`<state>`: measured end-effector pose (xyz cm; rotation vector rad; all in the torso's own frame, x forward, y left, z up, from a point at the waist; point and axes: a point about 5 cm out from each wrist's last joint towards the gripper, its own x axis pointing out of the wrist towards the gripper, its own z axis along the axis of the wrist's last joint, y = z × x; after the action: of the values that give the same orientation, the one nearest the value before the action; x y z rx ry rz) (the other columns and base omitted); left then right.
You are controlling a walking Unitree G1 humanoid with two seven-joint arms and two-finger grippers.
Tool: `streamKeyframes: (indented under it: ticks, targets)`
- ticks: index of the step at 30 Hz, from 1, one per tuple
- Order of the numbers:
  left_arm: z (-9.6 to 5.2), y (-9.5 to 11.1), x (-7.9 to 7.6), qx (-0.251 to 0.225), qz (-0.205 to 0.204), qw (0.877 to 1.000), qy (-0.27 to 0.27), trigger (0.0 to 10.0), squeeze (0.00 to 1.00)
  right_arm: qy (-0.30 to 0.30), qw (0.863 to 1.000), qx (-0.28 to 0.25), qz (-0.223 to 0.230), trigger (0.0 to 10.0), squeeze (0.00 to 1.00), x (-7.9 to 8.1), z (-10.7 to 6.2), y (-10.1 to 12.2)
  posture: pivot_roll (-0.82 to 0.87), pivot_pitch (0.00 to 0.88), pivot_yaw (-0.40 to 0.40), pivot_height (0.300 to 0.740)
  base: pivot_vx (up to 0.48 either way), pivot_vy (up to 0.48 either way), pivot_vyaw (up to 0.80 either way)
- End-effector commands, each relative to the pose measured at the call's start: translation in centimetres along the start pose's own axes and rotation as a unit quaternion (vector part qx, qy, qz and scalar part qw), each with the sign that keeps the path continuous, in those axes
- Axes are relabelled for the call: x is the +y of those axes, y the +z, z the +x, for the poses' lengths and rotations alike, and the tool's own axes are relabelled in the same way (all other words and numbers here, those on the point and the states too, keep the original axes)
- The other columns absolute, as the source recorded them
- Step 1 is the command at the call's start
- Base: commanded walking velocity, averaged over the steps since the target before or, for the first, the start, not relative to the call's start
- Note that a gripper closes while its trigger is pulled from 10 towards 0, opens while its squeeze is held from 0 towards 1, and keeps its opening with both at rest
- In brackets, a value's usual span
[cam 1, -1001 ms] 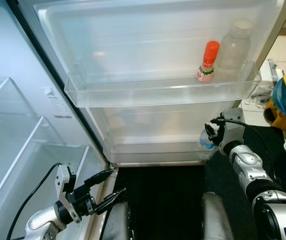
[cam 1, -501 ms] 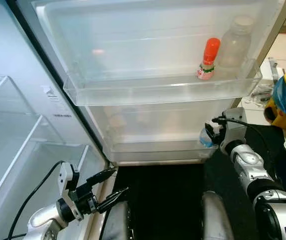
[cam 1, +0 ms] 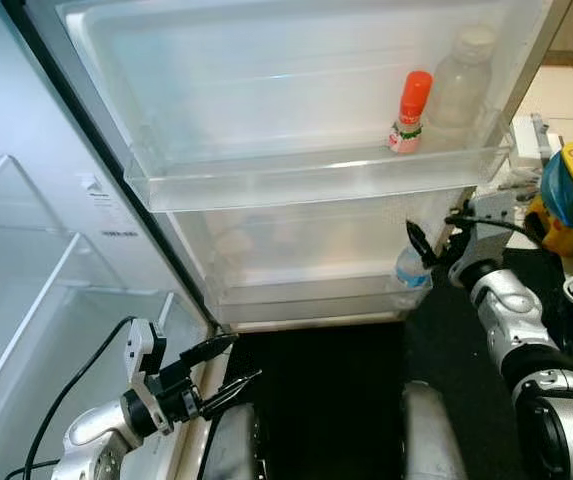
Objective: Restocking fridge
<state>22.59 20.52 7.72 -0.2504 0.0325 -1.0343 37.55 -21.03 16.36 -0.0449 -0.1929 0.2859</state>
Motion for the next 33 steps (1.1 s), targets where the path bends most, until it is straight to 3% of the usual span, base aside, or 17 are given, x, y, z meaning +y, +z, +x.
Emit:
streamKeyframes:
  ticks: [1,6,8,10,13,18,24,26,28,32,33]
  targets:
    - [-0.6,-0.4,0.2,0.021,0.001,1.0,0.005,10.0,0.0,0.02,0.999,-0.011,0.023,10.0,0.0,0.0,-0.4,-0.1,0.04,0.197,0.064,0.561,0.0,0.0,0.0]
    - [-0.3,-0.6,0.4,0.02,-0.001,1.0,0.005,10.0,0.0,0.07,0.994,-0.025,0.078,10.0,0.0,0.2,-1.1,-0.3,0.04,0.187,0.062,0.561,0.0,0.0,0.0]
    - [-0.3,-0.9,0.6,0.019,-0.007,1.0,0.009,10.0,0.0,0.111,0.987,-0.021,0.115,10.0,0.0,0.8,-1.7,-0.9,0.02,0.184,0.06,0.561,0.0,0.0,0.0]
    - [-0.3,-1.0,0.7,0.019,-0.013,1.0,0.011,10.0,0.0,0.126,0.984,-0.014,0.125,10.0,0.0,1.2,-2.0,-1.4,0.02,0.184,0.06,0.561,0.0,0.0,0.0]
    - [-0.5,-2.2,1.0,0.015,-0.039,0.999,0.031,10.0,0.0,0.146,0.975,0.032,0.166,10.0,0.0,3.1,-3.1,-4.1,0.02,0.147,0.054,0.561,0.0,0.0,0.0]
    - [-0.6,-3.9,1.1,0.024,-0.065,0.996,0.061,10.0,0.0,0.164,0.966,0.093,0.177,10.0,0.0,5.3,-4.5,-6.9,0.02,0.141,0.066,0.561,0.0,0.0,0.0]
    - [-0.9,-5.9,1.1,0.03,-0.102,0.989,0.101,10.0,0.0,0.168,0.951,0.129,0.223,10.0,0.0,6.4,-6.3,-9.0,0.01,0.129,0.063,0.561,0.0,0.0,0.0]
    - [-0.6,-7.1,1.4,0.056,-0.11,0.981,0.152,10.0,0.0,0.168,0.942,0.155,0.245,10.0,0.0,6.7,-7.6,-10.4,0.0,0.118,0.057,0.57,0.0,0.0,0.0]
    - [-0.5,-7.3,1.5,0.064,-0.107,0.978,0.166,10.0,0.0,0.164,0.941,0.161,0.247,10.0,0.0,6.7,-7.9,-10.6,0.0,0.118,0.057,0.575,0.0,0.0,0.0]
    - [-0.4,-8.5,2.0,0.08,-0.134,0.962,0.222,10.0,0.0,0.142,0.93,0.224,0.254,10.0,0.0,7.1,-10.2,-12.8,0.0,0.104,0.05,0.599,0.0,0.0,0.0]
    - [-0.7,-9.2,2.2,0.087,-0.149,0.949,0.264,10.0,0.0,0.127,0.924,0.252,0.258,10.0,0.0,7.3,-11.3,-13.8,0.0,0.098,0.048,0.609,0.0,0.0,0.0]
